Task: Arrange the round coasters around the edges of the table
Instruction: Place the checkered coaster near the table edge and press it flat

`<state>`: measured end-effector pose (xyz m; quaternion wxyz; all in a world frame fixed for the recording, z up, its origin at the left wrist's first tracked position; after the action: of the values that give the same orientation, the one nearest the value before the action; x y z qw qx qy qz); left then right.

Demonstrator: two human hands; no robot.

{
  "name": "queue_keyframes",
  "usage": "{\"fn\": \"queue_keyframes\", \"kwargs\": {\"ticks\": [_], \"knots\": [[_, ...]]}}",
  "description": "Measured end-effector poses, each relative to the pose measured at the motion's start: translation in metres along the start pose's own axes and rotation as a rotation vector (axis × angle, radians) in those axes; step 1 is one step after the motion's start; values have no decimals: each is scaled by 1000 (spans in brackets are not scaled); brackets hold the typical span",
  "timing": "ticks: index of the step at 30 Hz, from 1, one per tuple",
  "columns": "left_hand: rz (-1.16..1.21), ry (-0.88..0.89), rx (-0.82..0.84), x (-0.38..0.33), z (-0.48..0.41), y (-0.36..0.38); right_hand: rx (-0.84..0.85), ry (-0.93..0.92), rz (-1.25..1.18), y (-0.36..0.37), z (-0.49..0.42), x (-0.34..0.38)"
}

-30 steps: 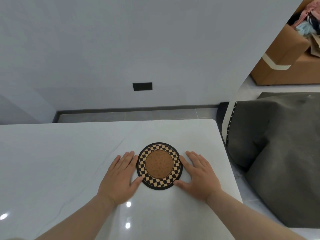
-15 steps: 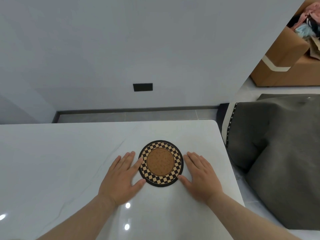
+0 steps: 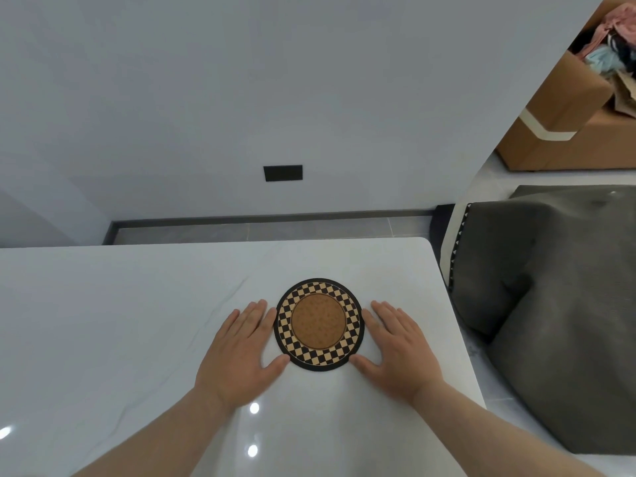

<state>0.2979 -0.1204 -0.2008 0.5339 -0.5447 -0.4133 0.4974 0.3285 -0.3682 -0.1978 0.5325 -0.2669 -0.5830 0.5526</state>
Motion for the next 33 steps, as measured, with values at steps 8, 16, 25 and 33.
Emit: {"fn": "queue_keyframes", "kwargs": {"ticks": [8, 16, 25, 33], "knots": [[-2, -2, 8, 0, -1, -1, -18, -4, 11, -1, 0, 0], [113, -33, 85, 0, -5, -5, -9, 30, -27, -9, -1, 6], [421, -233, 215, 23, 20, -34, -37, 275, -475, -36, 3, 22], [498, -322, 195, 46, 90, -60, 11, 258, -493, -55, 55, 55]]}}
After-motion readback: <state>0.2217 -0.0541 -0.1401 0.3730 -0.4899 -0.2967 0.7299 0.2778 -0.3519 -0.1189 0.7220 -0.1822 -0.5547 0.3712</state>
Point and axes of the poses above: each hand's wrist, its own z-axis away from the middle knuckle, its own y-axis out of the palm, x = y × z, the point moved 9 cm from there along -z, towards the middle knuckle, and after that the axes turned 6 degrees about -z, right-handed, at the moved point
